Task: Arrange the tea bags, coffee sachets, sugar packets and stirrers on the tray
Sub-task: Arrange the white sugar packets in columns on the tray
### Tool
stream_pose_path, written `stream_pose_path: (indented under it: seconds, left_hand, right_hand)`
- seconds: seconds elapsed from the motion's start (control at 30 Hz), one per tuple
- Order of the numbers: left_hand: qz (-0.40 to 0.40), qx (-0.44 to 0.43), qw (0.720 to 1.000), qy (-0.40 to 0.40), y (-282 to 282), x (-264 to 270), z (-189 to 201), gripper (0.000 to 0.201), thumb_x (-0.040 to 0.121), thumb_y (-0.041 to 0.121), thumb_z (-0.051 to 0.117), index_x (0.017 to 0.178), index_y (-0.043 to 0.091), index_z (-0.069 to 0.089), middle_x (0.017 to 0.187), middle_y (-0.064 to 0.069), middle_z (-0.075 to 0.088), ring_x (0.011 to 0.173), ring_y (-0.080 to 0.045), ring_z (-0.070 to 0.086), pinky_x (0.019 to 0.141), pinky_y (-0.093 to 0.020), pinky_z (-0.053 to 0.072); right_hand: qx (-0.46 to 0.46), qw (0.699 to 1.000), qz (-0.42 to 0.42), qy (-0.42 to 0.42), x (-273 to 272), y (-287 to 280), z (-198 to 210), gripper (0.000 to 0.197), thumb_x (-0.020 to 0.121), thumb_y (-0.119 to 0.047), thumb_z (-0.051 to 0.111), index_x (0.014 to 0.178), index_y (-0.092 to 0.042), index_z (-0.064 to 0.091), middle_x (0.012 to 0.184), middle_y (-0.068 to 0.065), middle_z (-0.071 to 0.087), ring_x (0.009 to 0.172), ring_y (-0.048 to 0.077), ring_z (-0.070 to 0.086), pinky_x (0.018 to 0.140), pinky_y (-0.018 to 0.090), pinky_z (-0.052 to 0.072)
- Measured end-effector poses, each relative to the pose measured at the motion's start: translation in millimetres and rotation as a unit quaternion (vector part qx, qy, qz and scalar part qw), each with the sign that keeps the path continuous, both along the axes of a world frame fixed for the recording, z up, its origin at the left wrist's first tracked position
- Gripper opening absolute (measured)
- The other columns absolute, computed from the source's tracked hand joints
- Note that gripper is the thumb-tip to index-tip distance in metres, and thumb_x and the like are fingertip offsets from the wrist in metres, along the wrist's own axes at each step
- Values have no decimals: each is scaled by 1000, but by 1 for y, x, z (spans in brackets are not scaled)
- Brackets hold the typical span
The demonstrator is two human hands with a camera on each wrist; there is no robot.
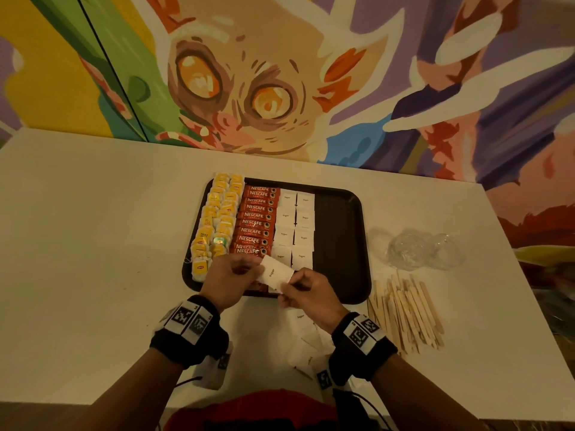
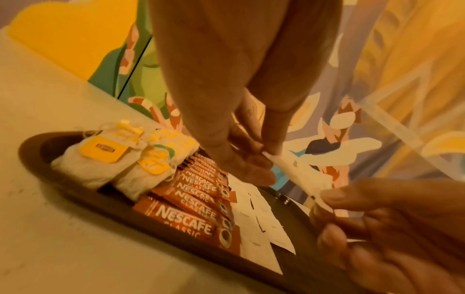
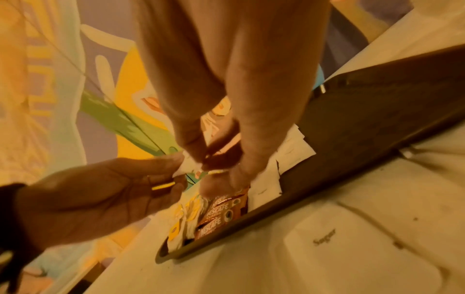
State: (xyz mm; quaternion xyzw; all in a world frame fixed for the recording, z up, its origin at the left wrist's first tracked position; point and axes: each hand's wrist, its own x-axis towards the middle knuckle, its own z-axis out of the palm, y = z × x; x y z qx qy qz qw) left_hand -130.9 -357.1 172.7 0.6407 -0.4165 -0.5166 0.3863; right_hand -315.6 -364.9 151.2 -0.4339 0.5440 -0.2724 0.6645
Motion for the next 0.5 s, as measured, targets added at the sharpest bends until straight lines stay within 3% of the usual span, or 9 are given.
stream_pose_path:
  seconds: [0.1, 0.2, 0.33, 0.5]
  left_hand:
    - [-53, -50, 993, -91, -5, 3, -1, 13, 88, 8, 66, 95, 18, 71, 97, 7, 66, 89, 1, 60, 64, -10, 50]
    - [-119, -77, 977, -157, -8, 1, 2, 15, 89, 13, 65, 99, 21, 73, 95, 14, 65, 92, 1, 57, 75, -8, 40]
    - [-141, -104, 973, -154, -7, -8, 8, 10, 88, 15, 68, 93, 21, 72, 87, 22, 64, 85, 14, 58, 70, -1, 42]
    - [-84, -90, 984, -126, -8, -11, 3, 16, 82, 15, 75, 88, 27, 68, 91, 10, 70, 87, 2, 64, 75, -13, 48]
  right_hand:
    - [-32, 994, 71, 77, -4, -3, -2, 16, 88, -12, 71, 100, -11, 60, 104, 8, 70, 85, 19, 70, 72, 34, 61]
    - [-72, 992, 62, 83, -6, -7, 2, 19, 87, -20, 73, 104, -22, 66, 104, -1, 70, 93, 18, 68, 72, 29, 58]
    - [-124, 985, 80, 90, -6, -8, 4, 12, 90, -21, 70, 91, -32, 70, 92, -7, 71, 85, 11, 67, 71, 26, 53]
    - [-104, 990, 40, 86, -6, -8, 0, 10, 91, -16, 69, 96, -25, 70, 93, -5, 71, 83, 12, 68, 63, 22, 54]
